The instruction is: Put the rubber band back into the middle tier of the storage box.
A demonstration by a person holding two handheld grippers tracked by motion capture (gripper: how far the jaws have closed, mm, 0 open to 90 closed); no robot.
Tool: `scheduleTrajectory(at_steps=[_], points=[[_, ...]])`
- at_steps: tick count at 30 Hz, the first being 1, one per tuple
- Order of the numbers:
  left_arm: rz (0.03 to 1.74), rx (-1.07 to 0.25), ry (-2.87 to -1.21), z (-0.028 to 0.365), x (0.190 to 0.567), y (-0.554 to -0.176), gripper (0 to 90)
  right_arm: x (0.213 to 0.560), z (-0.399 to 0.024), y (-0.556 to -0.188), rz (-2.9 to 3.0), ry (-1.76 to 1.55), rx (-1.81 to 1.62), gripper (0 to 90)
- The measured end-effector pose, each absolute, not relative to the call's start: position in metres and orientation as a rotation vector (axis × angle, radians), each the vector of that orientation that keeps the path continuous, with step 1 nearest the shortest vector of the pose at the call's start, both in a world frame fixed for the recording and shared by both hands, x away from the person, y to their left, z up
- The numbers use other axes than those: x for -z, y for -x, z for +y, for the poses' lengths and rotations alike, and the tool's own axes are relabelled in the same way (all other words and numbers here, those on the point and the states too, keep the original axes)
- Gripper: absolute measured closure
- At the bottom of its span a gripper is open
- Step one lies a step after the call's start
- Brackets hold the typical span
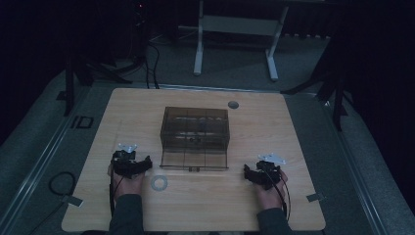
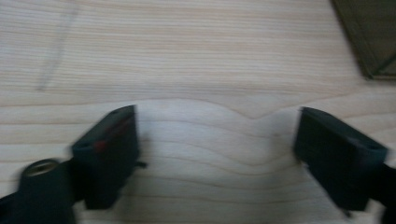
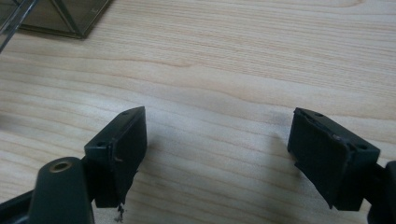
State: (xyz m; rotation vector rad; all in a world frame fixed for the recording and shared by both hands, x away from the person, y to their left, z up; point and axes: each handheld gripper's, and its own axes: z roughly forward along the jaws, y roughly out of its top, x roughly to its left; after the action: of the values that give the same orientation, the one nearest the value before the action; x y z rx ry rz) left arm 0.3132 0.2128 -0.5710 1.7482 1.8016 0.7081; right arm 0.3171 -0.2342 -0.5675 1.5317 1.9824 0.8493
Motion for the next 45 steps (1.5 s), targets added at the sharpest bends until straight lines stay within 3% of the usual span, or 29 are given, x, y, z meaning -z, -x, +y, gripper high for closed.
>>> scheduleTrajectory(at_steps=[5,7,12,27,45], points=[[1.8,-0.7,-1.751,0.217,0.569,-0.313,28.9,0.568,-0.234,-0.317,1.983,-1.531,-0.849,19.7],[1.818,-0.688,-1.761,0.22,0.565,-0.309,40.6,0.568,-0.234,-0.317,1.983,-1.531,-0.849,19.7],[1.833,-0.685,-1.776,0.219,0.562,-0.307,53.1,0.568,-0.234,-0.317,1.984,-1.529,-0.849,19.7],[1.772,-0.605,-1.856,0.213,0.547,-0.298,63.6,0.568,-0.234,-0.317,1.984,-1.529,-0.848,19.7],[1.658,-0.493,-1.974,0.203,0.517,-0.296,68.4,0.568,-0.234,-0.318,1.986,-1.528,-0.849,19.7]])
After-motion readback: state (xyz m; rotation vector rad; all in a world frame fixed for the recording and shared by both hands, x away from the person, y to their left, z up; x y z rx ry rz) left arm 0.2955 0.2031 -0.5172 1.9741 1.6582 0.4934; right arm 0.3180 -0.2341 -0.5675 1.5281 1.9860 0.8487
